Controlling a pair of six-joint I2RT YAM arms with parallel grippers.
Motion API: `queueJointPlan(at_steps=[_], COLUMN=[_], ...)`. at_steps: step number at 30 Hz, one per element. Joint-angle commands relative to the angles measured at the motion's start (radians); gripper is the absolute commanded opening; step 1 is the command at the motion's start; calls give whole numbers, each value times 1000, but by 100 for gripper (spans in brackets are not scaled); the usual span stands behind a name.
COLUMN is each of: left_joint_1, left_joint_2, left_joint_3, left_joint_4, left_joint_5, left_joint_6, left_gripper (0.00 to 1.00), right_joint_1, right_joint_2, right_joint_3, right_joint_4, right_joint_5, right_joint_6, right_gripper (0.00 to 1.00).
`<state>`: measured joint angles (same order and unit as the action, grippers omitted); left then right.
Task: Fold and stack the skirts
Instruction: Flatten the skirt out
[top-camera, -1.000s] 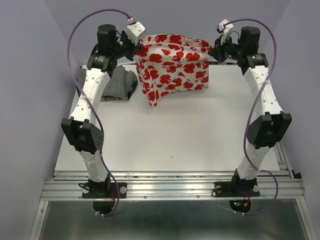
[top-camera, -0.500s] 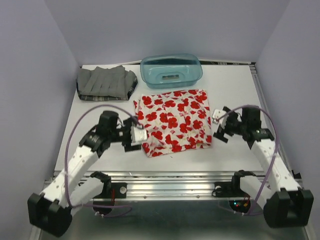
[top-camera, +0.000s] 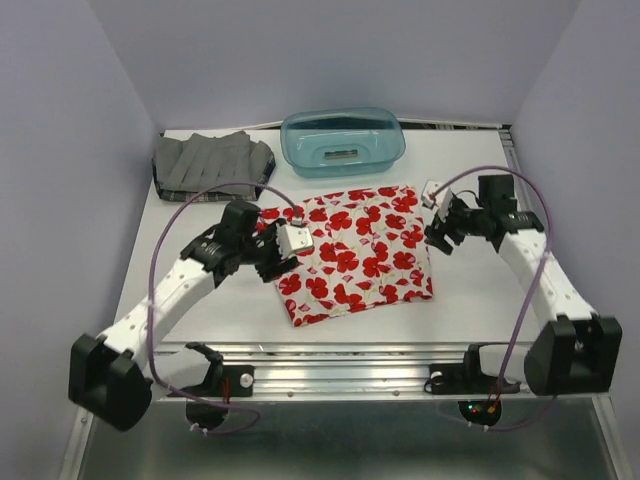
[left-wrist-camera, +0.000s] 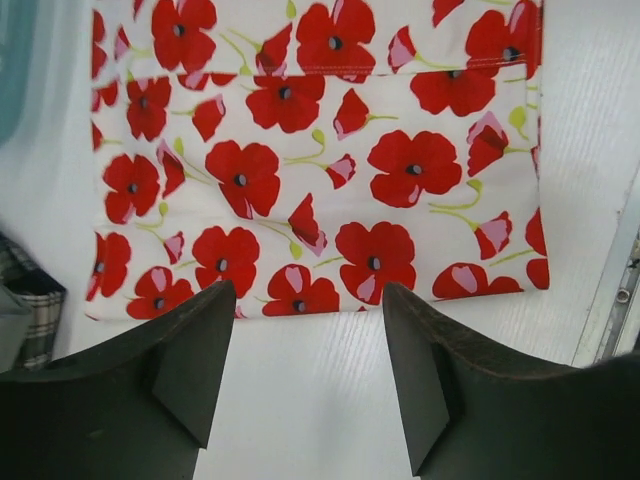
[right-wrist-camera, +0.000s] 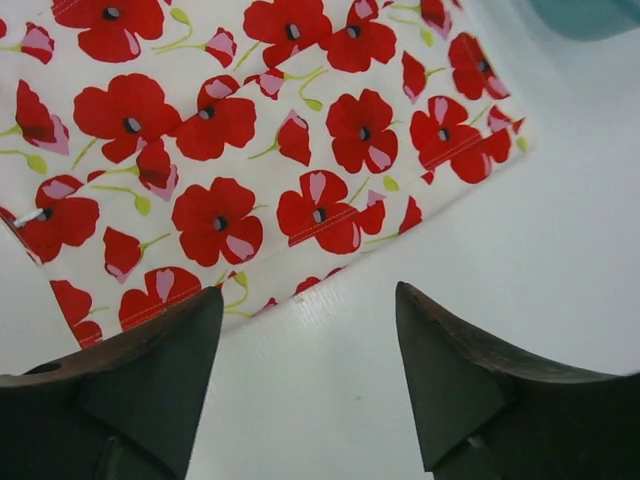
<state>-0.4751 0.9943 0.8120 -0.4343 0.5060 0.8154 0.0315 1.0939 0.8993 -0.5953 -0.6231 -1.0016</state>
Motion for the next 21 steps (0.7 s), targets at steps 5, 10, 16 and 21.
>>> queueJointPlan(at_steps=[5,10,16,21], left_joint_1=[-22,-91,-103,-63], left_joint_2=[335,453,648,736], left_joint_3=[162,132,73,104], left_joint_4=[45,43,29,66], left_joint_5=[-141,-207,-343,-368], left_joint_6=[-213,-173,-133,-134], left_gripper=[64,57,50,48], right_joint_1=[54,87,87,122], right_joint_2=[460,602,718,765], right_joint_3=[328,296,263,225], right_joint_4=[-241,-236,-254,-363], right_joint_5=[-40,26,143,172], right_joint_6=[207,225,205,141], right_gripper=[68,64,57,52])
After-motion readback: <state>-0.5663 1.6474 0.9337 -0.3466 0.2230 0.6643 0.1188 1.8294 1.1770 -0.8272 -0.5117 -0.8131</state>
